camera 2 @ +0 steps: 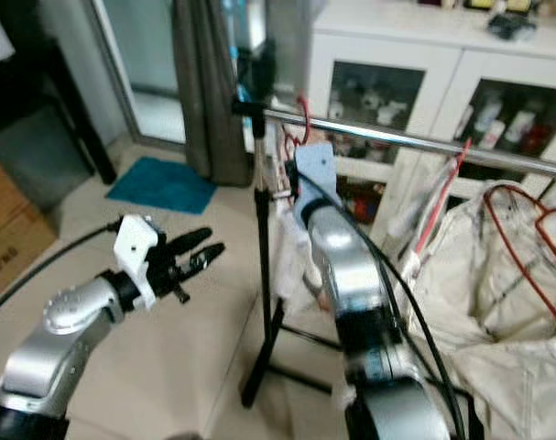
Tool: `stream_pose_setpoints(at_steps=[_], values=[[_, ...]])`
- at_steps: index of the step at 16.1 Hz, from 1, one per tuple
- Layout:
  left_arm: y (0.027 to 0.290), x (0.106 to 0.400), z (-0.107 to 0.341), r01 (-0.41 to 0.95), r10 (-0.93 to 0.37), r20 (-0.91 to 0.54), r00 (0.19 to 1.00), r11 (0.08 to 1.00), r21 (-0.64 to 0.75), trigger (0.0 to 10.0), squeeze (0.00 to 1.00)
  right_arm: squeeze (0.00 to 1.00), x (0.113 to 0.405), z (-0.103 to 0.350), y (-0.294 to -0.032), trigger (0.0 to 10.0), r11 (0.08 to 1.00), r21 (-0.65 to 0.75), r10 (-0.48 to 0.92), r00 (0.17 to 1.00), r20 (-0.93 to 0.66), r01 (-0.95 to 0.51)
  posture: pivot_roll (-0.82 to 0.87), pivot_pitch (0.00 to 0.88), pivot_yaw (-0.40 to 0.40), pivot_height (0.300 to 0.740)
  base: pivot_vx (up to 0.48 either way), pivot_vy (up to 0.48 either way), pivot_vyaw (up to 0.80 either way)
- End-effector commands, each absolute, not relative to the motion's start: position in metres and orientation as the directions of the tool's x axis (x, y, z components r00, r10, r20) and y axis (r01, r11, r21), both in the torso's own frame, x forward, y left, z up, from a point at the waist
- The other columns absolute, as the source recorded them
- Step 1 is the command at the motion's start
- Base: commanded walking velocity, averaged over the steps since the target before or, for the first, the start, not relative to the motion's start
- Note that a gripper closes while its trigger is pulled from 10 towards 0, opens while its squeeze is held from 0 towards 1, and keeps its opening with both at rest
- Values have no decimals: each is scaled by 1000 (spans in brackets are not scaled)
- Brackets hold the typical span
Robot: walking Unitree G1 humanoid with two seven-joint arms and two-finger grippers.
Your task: Hang hanger
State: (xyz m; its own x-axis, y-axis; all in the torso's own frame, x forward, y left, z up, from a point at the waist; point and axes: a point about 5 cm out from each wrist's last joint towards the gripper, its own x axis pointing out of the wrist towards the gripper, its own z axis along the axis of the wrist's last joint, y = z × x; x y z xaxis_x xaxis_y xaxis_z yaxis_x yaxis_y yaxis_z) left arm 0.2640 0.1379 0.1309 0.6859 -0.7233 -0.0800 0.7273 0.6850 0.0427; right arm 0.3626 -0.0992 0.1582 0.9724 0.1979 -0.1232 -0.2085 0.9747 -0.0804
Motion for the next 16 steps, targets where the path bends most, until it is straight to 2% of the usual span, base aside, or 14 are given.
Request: stream_pose_setpoints(at_steps=[1, 5, 9, 10, 11, 13, 14, 16], values=[[137, 264, 139, 759, -755, -77, 651, 649, 59, 10000, 0, 0, 373, 163, -109, 10000, 986, -62, 147, 980, -131, -156, -19, 0, 31, 740, 0, 0, 0], [132, 260, 161, 834, -832, -68, 551, 547, 72, 10000, 0, 0, 396, 157, -123, 10000, 992, -87, 65, 961, -269, -92, 3, 0, 24, 740, 0, 0, 0], [133, 257, 165, 838, -834, -77, 546, 540, 79, 10000, 0, 0, 395, 137, -120, 10000, 988, -84, 87, 915, -393, -131, 11, 0, 24, 740, 0, 0, 0], [134, 258, 165, 836, -832, -80, 549, 544, 77, 10000, 0, 408, 396, 140, -124, 10000, 991, -72, 76, 926, -369, -110, 10, 0, 24, 740, 0, 0, 0], [135, 257, 163, 829, -825, -83, 559, 555, 71, 10000, 0, 1000, 397, 147, -128, 10000, 991, -64, 89, 947, -308, -114, 8, 0, 25, 740, 0, 0, 0], [137, 254, 158, 809, -806, -70, 588, 587, 44, 10000, 0, 1000, 387, 164, -136, 10000, 974, -58, 204, 962, -179, -218, 1, 0, 28, 740, 0, 0, 0], [137, 254, 156, 793, -790, -72, 608, 607, 37, 10000, 0, 1000, 377, 172, -139, 10000, 964, -4, 265, 956, -123, -268, -6, 0, 31, 740, 0, 0, 0], [139, 260, 152, 714, -713, -44, 700, 697, 58, 10000, 0, 1000, 346, 178, -139, 10000, 935, 9, 353, 934, -48, -353, -13, 0, 33, 740, 0, 0, 0]])
